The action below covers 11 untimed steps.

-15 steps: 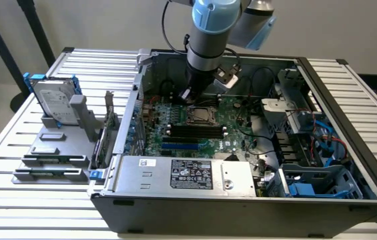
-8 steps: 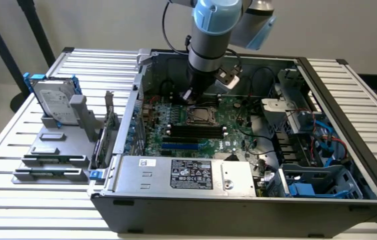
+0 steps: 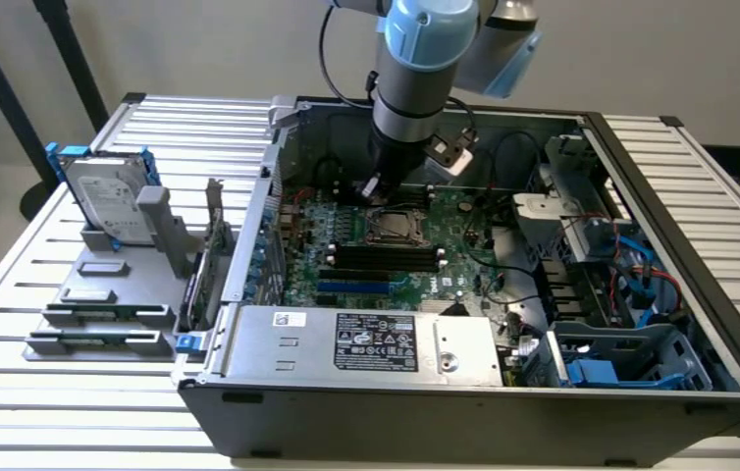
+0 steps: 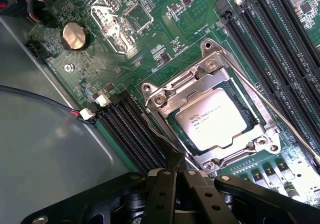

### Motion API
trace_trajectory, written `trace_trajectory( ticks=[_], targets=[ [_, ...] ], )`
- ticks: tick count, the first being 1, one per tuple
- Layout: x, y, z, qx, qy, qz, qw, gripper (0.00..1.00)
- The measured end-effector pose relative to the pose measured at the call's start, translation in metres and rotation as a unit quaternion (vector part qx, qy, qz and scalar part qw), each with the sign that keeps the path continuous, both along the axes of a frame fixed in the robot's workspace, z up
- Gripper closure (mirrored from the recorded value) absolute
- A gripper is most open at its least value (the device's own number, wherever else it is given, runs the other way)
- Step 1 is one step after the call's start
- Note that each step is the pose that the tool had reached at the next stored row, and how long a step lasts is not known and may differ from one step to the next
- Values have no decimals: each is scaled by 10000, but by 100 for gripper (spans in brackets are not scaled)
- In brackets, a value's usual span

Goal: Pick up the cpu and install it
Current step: 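Install the first cpu locking lever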

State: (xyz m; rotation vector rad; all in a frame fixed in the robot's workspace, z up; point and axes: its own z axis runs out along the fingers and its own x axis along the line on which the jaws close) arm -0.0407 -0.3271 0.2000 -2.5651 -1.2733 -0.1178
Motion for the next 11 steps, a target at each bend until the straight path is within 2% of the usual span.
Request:
trace_trajectory(
  ticks=[11],
  targets=[
    [4, 4, -1, 0, 1, -33, 10000, 89]
  ],
)
